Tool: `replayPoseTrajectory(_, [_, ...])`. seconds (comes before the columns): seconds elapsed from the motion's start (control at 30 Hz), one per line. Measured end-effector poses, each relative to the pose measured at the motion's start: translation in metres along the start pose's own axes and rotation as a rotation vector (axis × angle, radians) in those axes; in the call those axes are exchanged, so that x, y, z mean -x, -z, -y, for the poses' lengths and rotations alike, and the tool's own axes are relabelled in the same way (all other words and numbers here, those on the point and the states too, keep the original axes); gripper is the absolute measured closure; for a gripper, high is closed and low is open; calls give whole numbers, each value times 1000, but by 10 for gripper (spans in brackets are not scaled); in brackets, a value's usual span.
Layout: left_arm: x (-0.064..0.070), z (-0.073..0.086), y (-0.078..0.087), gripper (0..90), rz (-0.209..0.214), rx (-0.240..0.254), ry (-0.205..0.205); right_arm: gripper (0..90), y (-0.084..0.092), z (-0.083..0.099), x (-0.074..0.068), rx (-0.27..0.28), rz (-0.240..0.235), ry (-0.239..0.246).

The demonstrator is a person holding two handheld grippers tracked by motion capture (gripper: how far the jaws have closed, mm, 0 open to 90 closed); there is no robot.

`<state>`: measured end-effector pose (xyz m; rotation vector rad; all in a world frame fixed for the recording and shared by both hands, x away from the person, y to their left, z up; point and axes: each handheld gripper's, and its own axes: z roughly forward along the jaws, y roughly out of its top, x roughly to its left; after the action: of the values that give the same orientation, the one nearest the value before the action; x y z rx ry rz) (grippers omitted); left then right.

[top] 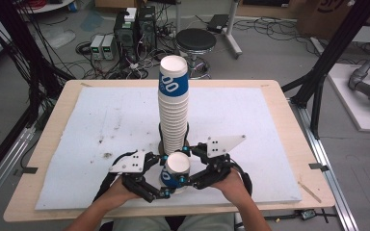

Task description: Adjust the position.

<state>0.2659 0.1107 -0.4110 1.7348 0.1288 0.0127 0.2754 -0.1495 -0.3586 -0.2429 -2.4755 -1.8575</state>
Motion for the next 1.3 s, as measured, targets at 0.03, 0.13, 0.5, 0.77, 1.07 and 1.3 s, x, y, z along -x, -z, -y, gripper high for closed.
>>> replayPoseTrajectory(0.03, [0,0,0,218,-1,-2,0,309,0,0,0,-1,-1,0])
replayPoseTrajectory(0.13, [1,-2,1,249,-4,-18,-21,314,-1,0,0,-3,0,7])
replayPoseTrajectory(0.5, [4,-12,1,287,8,-94,-27,163,3,0,-1,-47,19,-30])
replayPoseTrajectory(0.77, [4,-21,-2,292,-28,-261,-31,163,22,-19,-4,-117,59,57])
replayPoseTrajectory(1.07, [5,-37,-5,292,-81,-391,-89,163,7,-44,-5,-400,47,190])
replayPoseTrajectory(1.3, [6,-40,-8,292,-101,-474,-98,164,-14,-52,-2,-557,22,222])
